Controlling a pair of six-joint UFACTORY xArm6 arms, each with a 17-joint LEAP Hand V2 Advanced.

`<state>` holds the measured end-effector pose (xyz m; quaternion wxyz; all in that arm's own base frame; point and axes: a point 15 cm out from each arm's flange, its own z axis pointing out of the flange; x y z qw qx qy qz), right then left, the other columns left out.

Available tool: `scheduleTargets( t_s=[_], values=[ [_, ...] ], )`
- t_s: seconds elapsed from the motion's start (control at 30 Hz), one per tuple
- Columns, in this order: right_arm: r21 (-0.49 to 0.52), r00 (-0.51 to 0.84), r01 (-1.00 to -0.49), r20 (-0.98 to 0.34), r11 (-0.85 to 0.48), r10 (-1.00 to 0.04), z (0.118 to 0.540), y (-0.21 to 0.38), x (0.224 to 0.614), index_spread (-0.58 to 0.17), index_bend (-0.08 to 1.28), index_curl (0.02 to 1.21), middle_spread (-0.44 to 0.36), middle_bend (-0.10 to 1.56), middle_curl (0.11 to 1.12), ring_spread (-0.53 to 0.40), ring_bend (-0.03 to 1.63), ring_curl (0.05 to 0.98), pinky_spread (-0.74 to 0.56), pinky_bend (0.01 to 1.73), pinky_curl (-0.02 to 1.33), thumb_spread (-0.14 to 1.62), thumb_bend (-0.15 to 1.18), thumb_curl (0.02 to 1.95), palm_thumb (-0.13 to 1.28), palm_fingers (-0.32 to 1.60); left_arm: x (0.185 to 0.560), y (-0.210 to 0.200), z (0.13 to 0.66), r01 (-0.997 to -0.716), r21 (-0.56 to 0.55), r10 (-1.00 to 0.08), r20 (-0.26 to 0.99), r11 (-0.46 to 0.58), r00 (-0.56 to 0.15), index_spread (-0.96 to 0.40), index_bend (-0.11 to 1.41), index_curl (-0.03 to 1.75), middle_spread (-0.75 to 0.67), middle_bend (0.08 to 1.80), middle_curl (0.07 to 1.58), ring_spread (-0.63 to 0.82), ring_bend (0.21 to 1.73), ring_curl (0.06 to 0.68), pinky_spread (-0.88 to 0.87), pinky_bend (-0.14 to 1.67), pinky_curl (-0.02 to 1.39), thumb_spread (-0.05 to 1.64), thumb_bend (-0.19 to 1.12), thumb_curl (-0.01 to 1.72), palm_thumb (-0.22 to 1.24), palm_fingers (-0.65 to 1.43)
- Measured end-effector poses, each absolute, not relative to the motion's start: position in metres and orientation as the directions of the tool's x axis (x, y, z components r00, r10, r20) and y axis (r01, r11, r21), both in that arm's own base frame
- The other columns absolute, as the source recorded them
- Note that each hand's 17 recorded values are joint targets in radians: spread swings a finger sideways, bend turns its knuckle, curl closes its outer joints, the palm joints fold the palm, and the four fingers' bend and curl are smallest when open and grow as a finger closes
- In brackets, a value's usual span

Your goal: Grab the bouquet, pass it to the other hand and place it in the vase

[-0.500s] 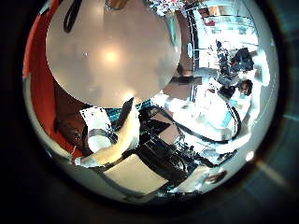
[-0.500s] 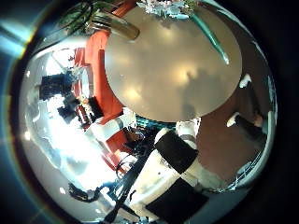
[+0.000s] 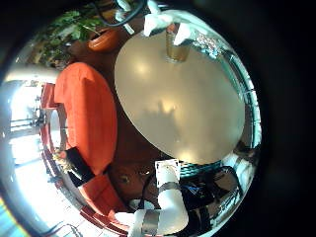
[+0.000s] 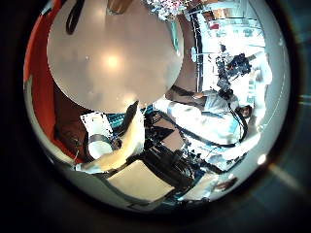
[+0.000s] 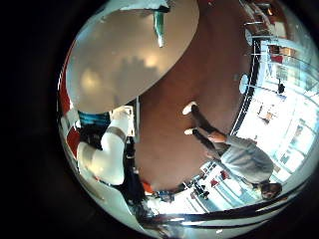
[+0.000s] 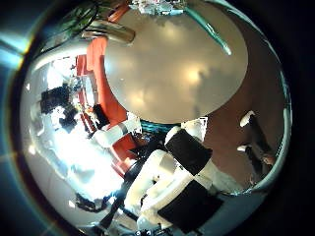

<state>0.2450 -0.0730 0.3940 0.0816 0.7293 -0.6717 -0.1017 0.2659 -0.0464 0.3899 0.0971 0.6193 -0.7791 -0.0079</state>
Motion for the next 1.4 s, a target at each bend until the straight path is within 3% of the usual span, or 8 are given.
scheduleTargets(
  t_s=[0.33,0.53,0.8,1.07,1.4],
  values=[
    [0.214,-0.056,-0.975,-0.027,0.049,-0.998,0.379,-0.108,0.284,-0.324,0.16,0.27,-0.06,0.3,0.38,0.043,0.67,0.214,0.33,0.56,0.18,1.23,-0.02,0.32,0.47,0.42,0.268,-0.077,0.384,-0.921,0.164,-0.934,0.122,0.353,-0.337,-0.01,0.19,0.38,0.33,0.19,0.34,0.52,0.46,0.195,0.51,0.18,0.27,1.11,-0.02,0.33,0.39,0.18],
    [0.215,-0.176,-0.963,-0.037,0.164,-0.984,0.376,-0.137,0.349,-0.286,0.15,0.26,-0.046,0.33,0.39,-0.003,0.75,0.235,0.28,0.62,0.18,1.19,-0.02,0.32,0.43,0.44,0.273,-0.08,0.382,-0.894,0.167,-0.907,0.132,0.417,-0.399,-0.01,0.19,0.39,0.33,0.19,0.34,0.52,0.45,0.193,0.5,0.18,0.27,1.11,-0.02,0.33,0.39,0.19],
    [0.331,-0.344,-0.899,-0.128,0.287,-0.93,0.309,-0.149,0.406,-0.238,0.16,0.27,-0.043,0.38,0.4,-0.036,0.81,0.246,0.25,0.67,0.17,1.14,-0.02,0.33,0.42,0.42,0.277,-0.075,0.372,-0.858,0.181,-0.876,0.153,0.48,-0.457,-0.01,0.2,0.4,0.33,0.19,0.33,0.53,0.44,0.192,0.5,0.18,0.26,1.11,-0.02,0.33,0.39,0.19],
    [0.284,-0.362,-0.903,-0.097,0.323,-0.927,0.261,-0.133,0.456,-0.212,0.17,0.28,-0.053,0.42,0.42,-0.097,0.9,0.269,0.19,0.71,0.15,1.1,-0.02,0.35,0.43,0.45,0.276,-0.073,0.367,-0.84,0.186,-0.859,0.169,0.51,-0.484,-0.01,0.2,0.4,0.33,0.19,0.33,0.53,0.44,0.191,0.5,0.18,0.26,1.12,-0.02,0.33,0.39,0.19],
    [0.37,-0.384,-0.866,-0.066,0.335,-0.921,0.204,-0.126,0.463,-0.204,0.19,0.32,-0.073,0.46,0.45,-0.142,0.94,0.285,0.11,0.76,0.12,1.08,-0.02,0.36,0.44,0.46,0.269,-0.074,0.364,-0.827,0.2,-0.85,0.172,0.525,-0.498,-0.01,0.19,0.41,0.34,0.19,0.33,0.53,0.44,0.192,0.51,0.18,0.25,1.12,-0.02,0.33,0.38,0.19]
  ],
)
